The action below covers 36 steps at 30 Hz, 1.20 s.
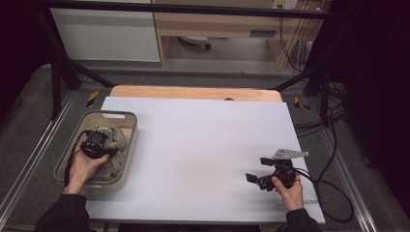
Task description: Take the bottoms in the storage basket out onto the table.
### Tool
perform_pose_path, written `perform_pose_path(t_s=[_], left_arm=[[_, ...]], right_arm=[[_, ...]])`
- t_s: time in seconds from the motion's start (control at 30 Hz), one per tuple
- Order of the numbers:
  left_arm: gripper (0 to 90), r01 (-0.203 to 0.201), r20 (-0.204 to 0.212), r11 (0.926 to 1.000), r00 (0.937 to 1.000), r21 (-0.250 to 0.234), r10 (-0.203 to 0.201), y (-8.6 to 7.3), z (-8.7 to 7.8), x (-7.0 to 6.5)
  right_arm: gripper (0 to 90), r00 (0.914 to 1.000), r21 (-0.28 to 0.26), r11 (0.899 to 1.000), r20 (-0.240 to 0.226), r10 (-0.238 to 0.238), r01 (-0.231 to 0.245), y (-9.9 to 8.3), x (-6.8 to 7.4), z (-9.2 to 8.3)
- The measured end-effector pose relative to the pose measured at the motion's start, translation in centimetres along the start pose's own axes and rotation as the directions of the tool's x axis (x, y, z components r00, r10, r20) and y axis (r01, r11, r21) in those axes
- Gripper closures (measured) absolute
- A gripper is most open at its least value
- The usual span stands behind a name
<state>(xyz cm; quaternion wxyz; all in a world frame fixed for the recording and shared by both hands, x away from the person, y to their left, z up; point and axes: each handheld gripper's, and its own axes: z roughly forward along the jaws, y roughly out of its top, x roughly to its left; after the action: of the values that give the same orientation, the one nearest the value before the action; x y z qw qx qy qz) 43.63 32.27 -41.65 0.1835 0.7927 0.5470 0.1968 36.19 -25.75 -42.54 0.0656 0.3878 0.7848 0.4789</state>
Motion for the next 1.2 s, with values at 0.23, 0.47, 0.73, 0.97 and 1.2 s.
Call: perform_pose_path(t_s=[0.23,0.47,0.73,0.97,1.2], left_arm=[[59.6,0.004,0.002,0.9999,1.0000,-0.014,-0.004,-0.1,-0.3,0.1],[61.5,0.021,0.006,0.9992,0.9998,-0.035,-0.020,-0.2,-0.6,0.2],[62.5,0.034,0.012,0.9978,0.9994,-0.057,-0.033,-0.4,-0.9,0.3],[63.4,0.056,0.020,0.9945,0.9983,-0.089,-0.054,-0.5,-1.2,0.5],[64.7,0.073,0.026,0.9888,0.9972,-0.130,-0.070,-0.6,-1.6,0.7]], right_arm=[[0.5,1.0000,0.001,1.000,-0.001,-0.002,0.002,0.0,0.0,0.0],[0.5,1.0000,-0.002,1.000,0.001,-0.002,0.002,0.0,0.0,0.0],[0.5,1.0000,0.000,1.000,0.000,-0.001,0.001,0.0,0.0,0.0],[0.5,1.0000,-0.002,1.000,0.000,-0.003,0.003,0.0,0.0,0.0],[0.5,1.0000,-0.001,1.000,0.000,-0.002,0.002,0.0,0.0,0.0]])
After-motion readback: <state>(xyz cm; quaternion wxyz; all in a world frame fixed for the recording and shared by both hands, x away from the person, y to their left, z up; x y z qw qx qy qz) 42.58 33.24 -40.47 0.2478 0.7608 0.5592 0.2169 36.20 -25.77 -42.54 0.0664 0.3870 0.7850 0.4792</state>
